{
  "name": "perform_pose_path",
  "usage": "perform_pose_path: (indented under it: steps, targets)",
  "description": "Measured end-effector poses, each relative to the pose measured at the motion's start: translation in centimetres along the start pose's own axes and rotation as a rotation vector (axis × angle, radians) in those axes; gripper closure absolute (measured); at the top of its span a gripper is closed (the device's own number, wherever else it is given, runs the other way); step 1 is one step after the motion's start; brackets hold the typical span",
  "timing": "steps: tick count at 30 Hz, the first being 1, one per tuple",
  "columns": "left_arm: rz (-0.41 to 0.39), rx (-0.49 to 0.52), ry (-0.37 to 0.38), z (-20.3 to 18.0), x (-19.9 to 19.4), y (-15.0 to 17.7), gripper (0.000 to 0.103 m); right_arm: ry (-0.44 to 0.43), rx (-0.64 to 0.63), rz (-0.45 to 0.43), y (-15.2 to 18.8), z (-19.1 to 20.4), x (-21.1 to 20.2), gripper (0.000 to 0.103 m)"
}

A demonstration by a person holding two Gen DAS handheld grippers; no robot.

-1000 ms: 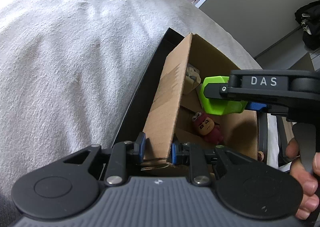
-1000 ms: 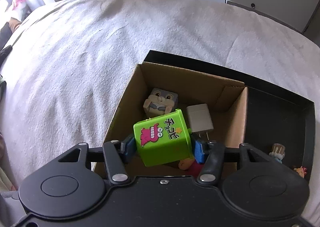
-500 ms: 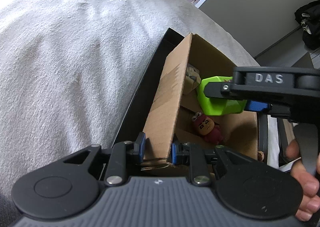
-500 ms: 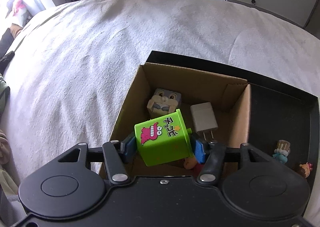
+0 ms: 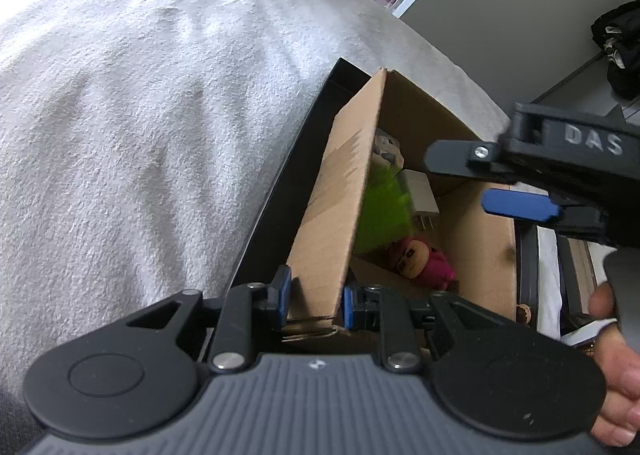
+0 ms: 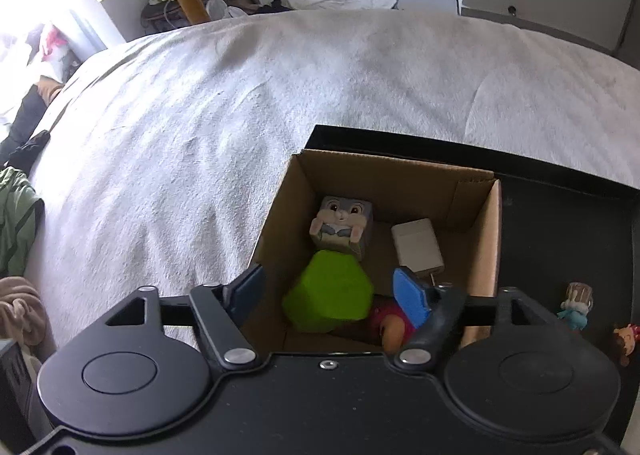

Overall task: Organize rigid objects
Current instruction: 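Carry the green cube box into the cardboard box and open the right gripper, then move the right gripper back over the tray toward the girl figure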

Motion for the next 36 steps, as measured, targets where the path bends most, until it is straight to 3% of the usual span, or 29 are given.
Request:
perform_pose_path:
  steps: [14,36]
  targets:
    - [-0.007,0.007,-0.012,-0.2,-0.2,0.1,0.079,0.039,-0.019,-0.037,0.9,-3.3,-3.7,0.030]
    - [-0.021,0.020,-0.064,-0.9,-0.2,0.3,0.080,0.147,0.076,-0.105,3.4,-13.8,-7.8,0.011]
Point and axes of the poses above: each gripper's, at about its wrist camera, not at the fingertips, and x roughly the way its jaws point, z to its left, y to its underside, the point moved 6 cm from there along x, roughly the way its jaws point, and after that the axes turned 2 degrees about -x, right-handed, at the moved point
